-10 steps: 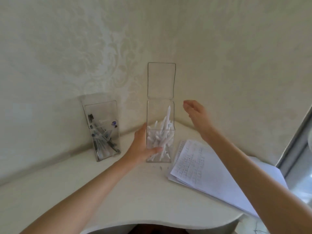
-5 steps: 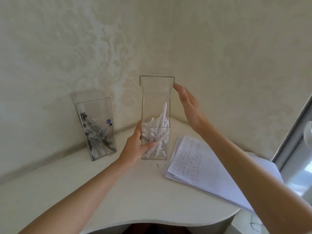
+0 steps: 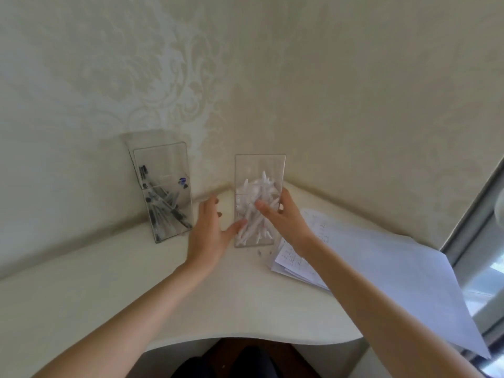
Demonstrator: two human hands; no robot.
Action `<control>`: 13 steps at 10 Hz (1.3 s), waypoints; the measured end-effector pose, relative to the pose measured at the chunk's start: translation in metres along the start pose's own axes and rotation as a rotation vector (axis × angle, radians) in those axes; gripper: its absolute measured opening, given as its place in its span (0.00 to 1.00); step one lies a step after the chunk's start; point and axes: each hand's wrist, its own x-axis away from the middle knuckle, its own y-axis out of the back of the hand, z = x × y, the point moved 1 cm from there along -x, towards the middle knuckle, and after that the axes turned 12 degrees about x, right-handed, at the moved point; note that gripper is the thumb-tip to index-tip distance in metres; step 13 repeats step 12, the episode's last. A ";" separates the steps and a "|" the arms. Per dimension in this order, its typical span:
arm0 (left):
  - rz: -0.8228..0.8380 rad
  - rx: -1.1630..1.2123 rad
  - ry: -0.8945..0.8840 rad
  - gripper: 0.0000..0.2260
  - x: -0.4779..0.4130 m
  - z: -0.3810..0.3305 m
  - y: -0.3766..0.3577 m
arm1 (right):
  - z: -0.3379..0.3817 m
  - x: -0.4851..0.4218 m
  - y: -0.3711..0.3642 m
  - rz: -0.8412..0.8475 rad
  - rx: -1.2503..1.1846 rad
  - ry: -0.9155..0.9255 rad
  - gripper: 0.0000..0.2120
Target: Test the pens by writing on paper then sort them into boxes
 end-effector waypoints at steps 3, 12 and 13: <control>-0.563 -0.109 -0.063 0.40 -0.009 0.045 0.091 | 0.009 -0.053 -0.049 0.070 -0.102 0.004 0.29; -0.361 -0.184 0.082 0.42 -0.011 0.052 0.093 | 0.009 -0.088 -0.088 0.037 0.087 0.011 0.36; -0.361 -0.184 0.082 0.42 -0.011 0.052 0.093 | 0.009 -0.088 -0.088 0.037 0.087 0.011 0.36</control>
